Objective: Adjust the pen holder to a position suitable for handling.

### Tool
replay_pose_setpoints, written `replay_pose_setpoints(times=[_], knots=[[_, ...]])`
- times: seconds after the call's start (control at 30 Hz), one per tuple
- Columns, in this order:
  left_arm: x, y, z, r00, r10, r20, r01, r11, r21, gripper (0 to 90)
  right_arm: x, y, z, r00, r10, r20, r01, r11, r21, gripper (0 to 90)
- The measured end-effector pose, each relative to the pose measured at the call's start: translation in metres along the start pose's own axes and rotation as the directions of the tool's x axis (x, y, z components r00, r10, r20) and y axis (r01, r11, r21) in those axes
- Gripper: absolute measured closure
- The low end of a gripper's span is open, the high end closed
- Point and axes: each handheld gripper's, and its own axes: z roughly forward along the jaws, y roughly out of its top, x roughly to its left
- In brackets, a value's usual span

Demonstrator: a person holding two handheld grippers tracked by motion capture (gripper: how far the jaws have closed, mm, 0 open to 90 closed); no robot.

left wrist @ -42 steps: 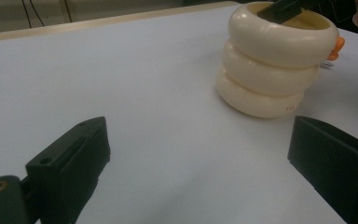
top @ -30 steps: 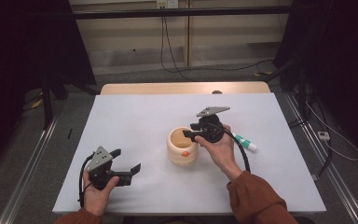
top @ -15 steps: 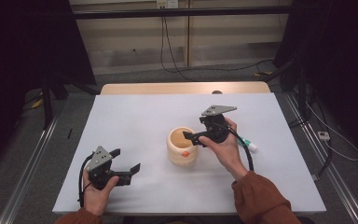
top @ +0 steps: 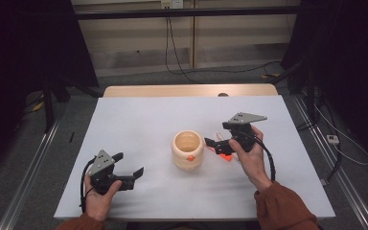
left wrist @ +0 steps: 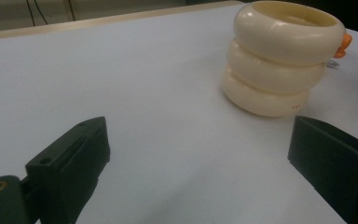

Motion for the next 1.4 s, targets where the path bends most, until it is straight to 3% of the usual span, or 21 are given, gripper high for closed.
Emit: replay_pose_setpoints(times=[0.5,1.17,1.4], knots=[[0.001,0.001,-0.003,0.9999,-0.012,-0.002,0.012,0.9997,-0.022,5.1,-0.005,-0.029,-0.022,0.9984,-0.009,0.055,0.009,1.0,0.008,6.7],[-0.001,0.004,-0.007,1.0,-0.004,-0.006,0.003,0.9994,-0.036,5.1,-0.012,-0.068,-0.062,0.992,0.029,0.122,-0.027,0.999,-0.019,7.2],[-0.003,0.004,-0.008,1.0,-0.002,-0.005,0.001,0.9991,-0.043,5.1,-0.014,-0.076,-0.068,0.9908,0.039,0.129,-0.037,0.999,-0.017,7.3]])
